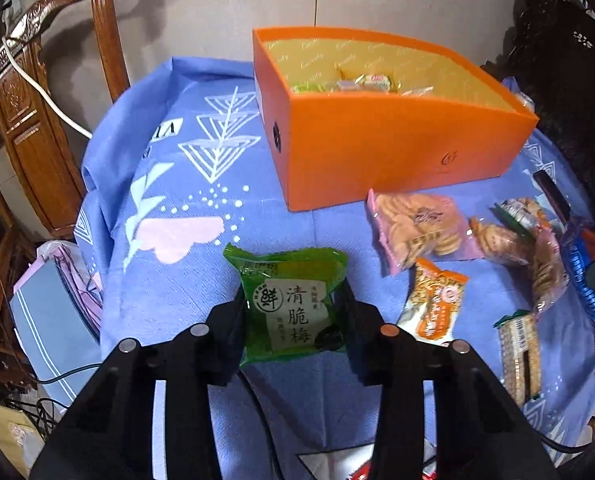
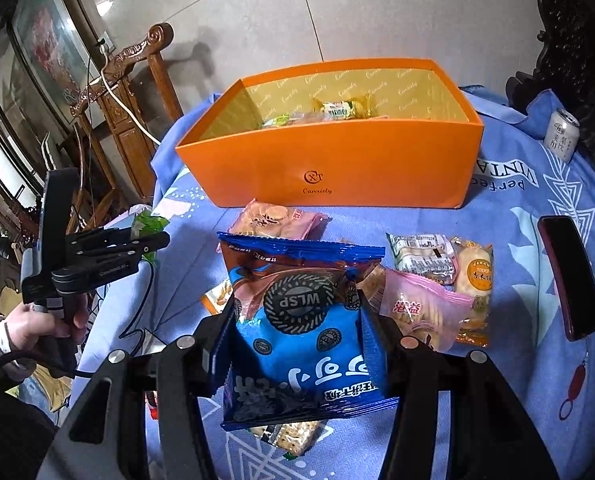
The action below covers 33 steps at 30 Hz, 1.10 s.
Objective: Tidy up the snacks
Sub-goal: 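Carry both bags over the orange box and open both grippers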
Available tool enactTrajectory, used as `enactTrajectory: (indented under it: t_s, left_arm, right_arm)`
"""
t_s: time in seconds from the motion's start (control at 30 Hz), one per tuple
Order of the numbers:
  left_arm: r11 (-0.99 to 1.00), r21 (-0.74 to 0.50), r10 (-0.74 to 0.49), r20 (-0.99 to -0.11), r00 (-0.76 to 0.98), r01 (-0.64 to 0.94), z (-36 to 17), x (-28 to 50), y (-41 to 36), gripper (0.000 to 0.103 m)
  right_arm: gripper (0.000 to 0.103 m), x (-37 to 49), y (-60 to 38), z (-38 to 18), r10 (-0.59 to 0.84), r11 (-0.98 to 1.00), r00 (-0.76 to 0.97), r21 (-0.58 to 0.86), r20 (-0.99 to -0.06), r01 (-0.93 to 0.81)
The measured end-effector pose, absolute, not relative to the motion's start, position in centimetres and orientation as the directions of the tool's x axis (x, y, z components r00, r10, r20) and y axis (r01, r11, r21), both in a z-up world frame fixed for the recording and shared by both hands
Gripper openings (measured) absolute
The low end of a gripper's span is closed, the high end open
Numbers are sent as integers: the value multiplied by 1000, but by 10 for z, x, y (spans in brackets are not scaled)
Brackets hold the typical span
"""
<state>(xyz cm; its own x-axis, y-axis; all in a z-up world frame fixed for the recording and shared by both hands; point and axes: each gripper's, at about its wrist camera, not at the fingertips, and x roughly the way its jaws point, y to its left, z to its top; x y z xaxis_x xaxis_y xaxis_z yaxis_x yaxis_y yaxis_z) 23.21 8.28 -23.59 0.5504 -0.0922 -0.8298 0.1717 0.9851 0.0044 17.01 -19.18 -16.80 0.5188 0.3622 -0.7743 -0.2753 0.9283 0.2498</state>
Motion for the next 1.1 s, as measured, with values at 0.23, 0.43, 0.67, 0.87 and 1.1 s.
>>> enactTrajectory:
  t_s: [0.23, 0.43, 0.67, 0.87, 1.1]
  left_arm:
    - [984, -13, -123, -780, 614, 180, -186, 224, 76, 40]
    - [980, -48, -168, -716, 678, 193, -135, 237, 66, 41]
    - [969, -74, -227, -653, 723, 237, -92, 277, 39, 41]
    - [962, -58, -244, -619, 747, 267, -70, 316, 17, 41]
    - [987, -39, -142, -647, 749, 153, -58, 380, 9, 99]
  right_arm:
    - [55, 172, -193, -151, 382, 922, 554, 259, -740, -289]
    - [55, 186, -200, -118, 394, 918, 618, 264, -680, -295]
    - [55, 228, -205, -75, 376, 927, 707, 237, -599, -292]
    - [55, 277, -206, -50, 351, 936, 760, 215, -548, -277]
    - [87, 334, -197, -37, 256, 967, 798, 133, -546, -219]
